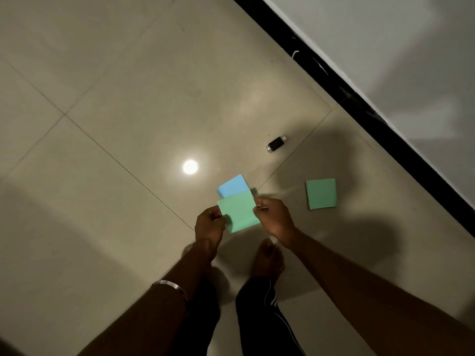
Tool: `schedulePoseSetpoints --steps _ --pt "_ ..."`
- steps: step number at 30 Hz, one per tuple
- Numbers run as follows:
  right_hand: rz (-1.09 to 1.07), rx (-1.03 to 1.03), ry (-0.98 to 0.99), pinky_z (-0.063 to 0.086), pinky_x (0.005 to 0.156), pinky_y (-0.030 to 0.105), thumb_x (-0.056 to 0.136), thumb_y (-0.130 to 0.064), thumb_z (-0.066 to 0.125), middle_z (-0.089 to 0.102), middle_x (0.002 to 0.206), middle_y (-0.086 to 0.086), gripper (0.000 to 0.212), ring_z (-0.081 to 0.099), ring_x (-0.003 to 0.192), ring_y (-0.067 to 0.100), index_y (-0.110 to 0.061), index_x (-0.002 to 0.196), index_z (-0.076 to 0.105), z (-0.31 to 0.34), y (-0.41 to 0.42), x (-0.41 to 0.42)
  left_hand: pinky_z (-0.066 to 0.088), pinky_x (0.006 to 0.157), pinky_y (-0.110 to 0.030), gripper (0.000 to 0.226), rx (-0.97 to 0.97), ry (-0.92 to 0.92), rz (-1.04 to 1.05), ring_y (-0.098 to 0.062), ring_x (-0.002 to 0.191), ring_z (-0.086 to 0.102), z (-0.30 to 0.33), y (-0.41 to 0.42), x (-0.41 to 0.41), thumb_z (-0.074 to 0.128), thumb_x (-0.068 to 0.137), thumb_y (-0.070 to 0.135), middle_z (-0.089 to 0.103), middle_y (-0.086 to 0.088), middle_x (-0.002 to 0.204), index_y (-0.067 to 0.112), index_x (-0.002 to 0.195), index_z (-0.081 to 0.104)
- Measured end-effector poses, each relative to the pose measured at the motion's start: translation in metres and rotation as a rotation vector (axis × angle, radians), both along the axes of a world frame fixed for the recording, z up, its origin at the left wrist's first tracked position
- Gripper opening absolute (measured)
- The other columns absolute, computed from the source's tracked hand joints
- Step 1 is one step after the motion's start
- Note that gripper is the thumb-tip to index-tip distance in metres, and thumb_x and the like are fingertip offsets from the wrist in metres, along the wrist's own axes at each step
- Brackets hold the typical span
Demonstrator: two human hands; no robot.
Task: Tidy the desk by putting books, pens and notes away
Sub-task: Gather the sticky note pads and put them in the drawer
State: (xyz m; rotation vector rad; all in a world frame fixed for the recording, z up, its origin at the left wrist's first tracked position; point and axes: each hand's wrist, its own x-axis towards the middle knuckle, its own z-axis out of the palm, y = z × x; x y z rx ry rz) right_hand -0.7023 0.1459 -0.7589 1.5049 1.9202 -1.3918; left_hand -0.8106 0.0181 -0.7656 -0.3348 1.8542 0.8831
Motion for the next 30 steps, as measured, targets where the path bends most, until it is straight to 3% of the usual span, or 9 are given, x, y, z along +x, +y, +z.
schedulePoseSetpoints --steps 3,6,9,13,17,21,23,27,30 --pt "-0.013 -0.102 0.027 0.051 0.082 0.031 0.081 -0.013 0.054 0.073 0.096 0.001 0.031 0.067 0.090 0.019 -0.016 0.106 0.070 -0.014 0.010 -0.001 0.056 0.087 -0.046 0.028 -0.014 -0.016 -0.035 -0.024 0.089 0.070 -0.017 0.015 0.003 0.063 0.075 0.002 0.075 -0.003 0.094 0.018 0.095 0.074" --pt "-0.026 -0.146 0.075 0.054 0.088 0.037 0.078 -0.019 0.055 0.073 0.102 -0.003 0.035 0.068 0.092 0.016 -0.020 0.110 0.069 -0.037 0.013 -0.002 0.056 0.086 -0.047 0.030 -0.028 -0.025 -0.035 -0.023 0.089 0.070 -0.034 0.024 0.001 0.062 0.070 0.011 0.074 -0.001 0.094 0.017 0.098 0.073" --pt "-0.009 -0.156 0.097 0.055 0.083 0.037 0.075 -0.021 0.057 0.071 0.100 -0.001 0.034 0.067 0.090 0.016 -0.016 0.108 0.068 -0.059 0.015 -0.011 0.057 0.085 -0.043 0.028 -0.028 -0.017 0.003 -0.024 0.091 0.069 -0.049 0.031 -0.003 0.059 0.080 0.006 0.072 -0.004 0.099 0.014 0.104 0.070" --pt "0.032 -0.103 0.088 0.045 0.065 0.025 0.076 -0.014 0.062 0.068 0.089 0.005 0.022 0.062 0.078 0.016 -0.008 0.096 0.069 -0.079 0.019 -0.030 0.059 0.080 -0.041 0.028 -0.033 0.002 0.073 -0.025 0.087 0.069 -0.068 0.036 -0.007 0.054 0.083 0.000 0.072 -0.007 0.098 0.015 0.101 0.070" --pt "0.058 -0.052 0.014 0.049 0.073 0.029 0.067 -0.023 0.055 0.063 0.098 0.007 0.029 0.057 0.096 0.022 -0.013 0.092 0.067 -0.097 0.016 -0.039 0.058 0.083 -0.044 0.029 -0.085 0.031 0.041 -0.025 0.088 0.068 -0.077 0.036 -0.009 0.058 0.081 0.002 0.072 -0.009 0.099 0.009 0.107 0.069" --pt "0.002 -0.019 0.019 0.048 0.090 0.032 0.075 -0.010 0.062 0.056 0.119 0.008 0.041 0.054 0.109 0.023 -0.009 0.115 0.062 -0.099 0.016 -0.042 0.057 0.084 -0.045 0.034 -0.131 0.040 0.042 -0.024 0.090 0.068 -0.082 0.035 -0.010 0.066 0.078 0.010 0.071 -0.007 0.101 0.009 0.112 0.067" --pt "-0.061 -0.012 0.044 0.049 0.082 0.032 0.075 -0.005 0.062 0.058 0.114 0.010 0.036 0.058 0.100 0.024 -0.005 0.111 0.062 -0.099 0.016 -0.040 0.057 0.085 -0.045 0.036 -0.132 0.028 0.044 -0.024 0.091 0.068 -0.085 0.033 -0.010 0.068 0.079 0.012 0.071 -0.008 0.104 0.008 0.115 0.066" --pt "-0.117 -0.049 0.054 0.041 0.060 0.018 0.078 0.003 0.056 0.058 0.099 0.007 0.031 0.056 0.084 0.019 -0.004 0.107 0.062 -0.095 0.018 -0.033 0.057 0.083 -0.041 0.036 -0.126 0.039 0.019 -0.026 0.093 0.067 -0.084 0.036 -0.009 0.065 0.084 0.009 0.069 -0.012 0.110 0.004 0.120 0.062" --pt "-0.159 -0.053 0.074 0.047 0.061 0.028 0.079 0.001 0.052 0.068 0.090 0.013 0.023 0.063 0.080 0.028 -0.001 0.095 0.068 -0.091 0.018 -0.023 0.051 0.072 -0.032 0.033 -0.113 0.033 -0.029 -0.026 0.092 0.063 -0.075 0.044 -0.004 0.059 0.090 0.008 0.066 -0.015 0.112 0.000 0.122 0.059"
